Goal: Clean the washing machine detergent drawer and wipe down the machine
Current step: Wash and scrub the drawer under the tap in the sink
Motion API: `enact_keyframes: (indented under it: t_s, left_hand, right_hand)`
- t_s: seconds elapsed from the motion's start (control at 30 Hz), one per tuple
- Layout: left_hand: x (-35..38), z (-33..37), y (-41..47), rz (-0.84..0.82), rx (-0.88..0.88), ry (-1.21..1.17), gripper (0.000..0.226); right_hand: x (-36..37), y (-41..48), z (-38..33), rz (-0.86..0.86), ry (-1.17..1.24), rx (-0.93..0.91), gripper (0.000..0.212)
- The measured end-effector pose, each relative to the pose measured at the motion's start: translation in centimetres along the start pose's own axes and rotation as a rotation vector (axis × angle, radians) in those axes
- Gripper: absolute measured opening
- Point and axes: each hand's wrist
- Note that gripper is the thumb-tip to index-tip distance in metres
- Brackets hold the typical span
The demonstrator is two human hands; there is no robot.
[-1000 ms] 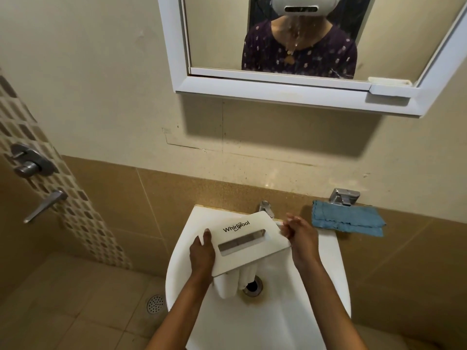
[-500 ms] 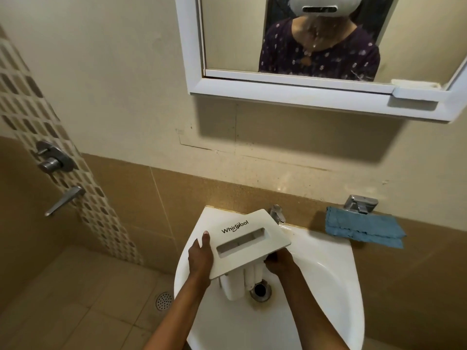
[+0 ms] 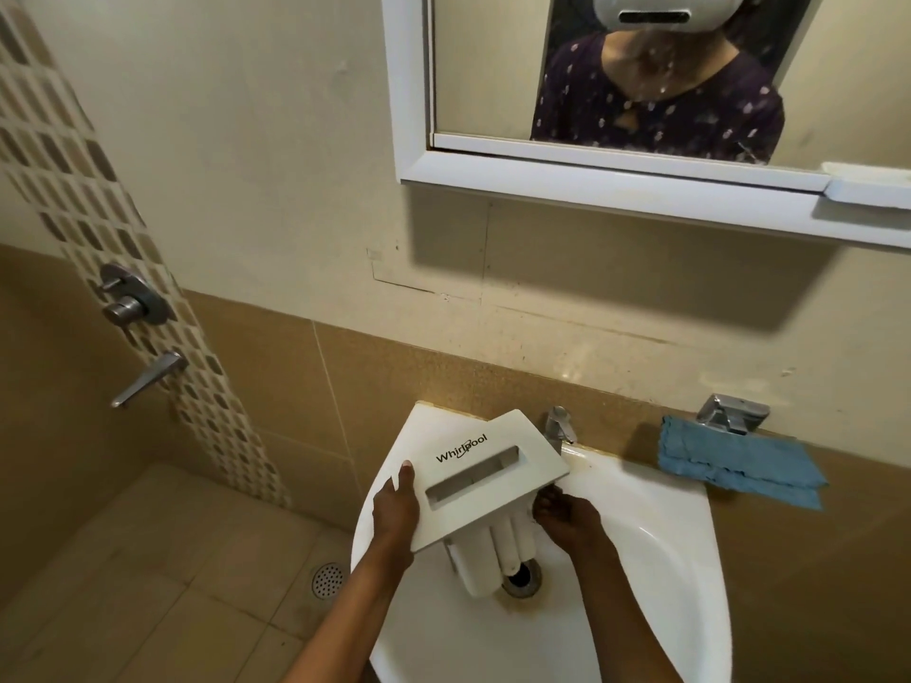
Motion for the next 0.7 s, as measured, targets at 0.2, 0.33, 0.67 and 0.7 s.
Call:
enact_keyframes:
  t_s: [0.2,0.33,0.67,0.7]
  left_hand:
    - [0.3,0.4,-0.4,-0.035,-0.01,0.03,0.055]
    - [0.7,0.4,-0.1,-0.028,0.022,0.056,0.054]
    - [2.2,0.5,-1.6,-0.066,0.11,0.102,0.045]
    - [2.3,0.4,-1.5,-0.073,0.114,0.101,0.044]
  right_hand:
    - [-2.6,1.1,-3.1,-0.048,0.456,-0.024,0.018]
    - [-2.8,0.9,-6.9,-0.152,0.606,-0.069,0.045]
    - [6.7,-7.3,-13.3,-0.5,-0.782,-0.201,0.027]
    - [7.2,-7.1,-12.5,-0.5,-1.059,-0.266,0.024]
Point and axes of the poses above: each hand's wrist, its own y-axis towards the middle knuckle, its own x-axis out of the palm, z = x × y, and after that the axes turned 8 degrees about -x, right-handed
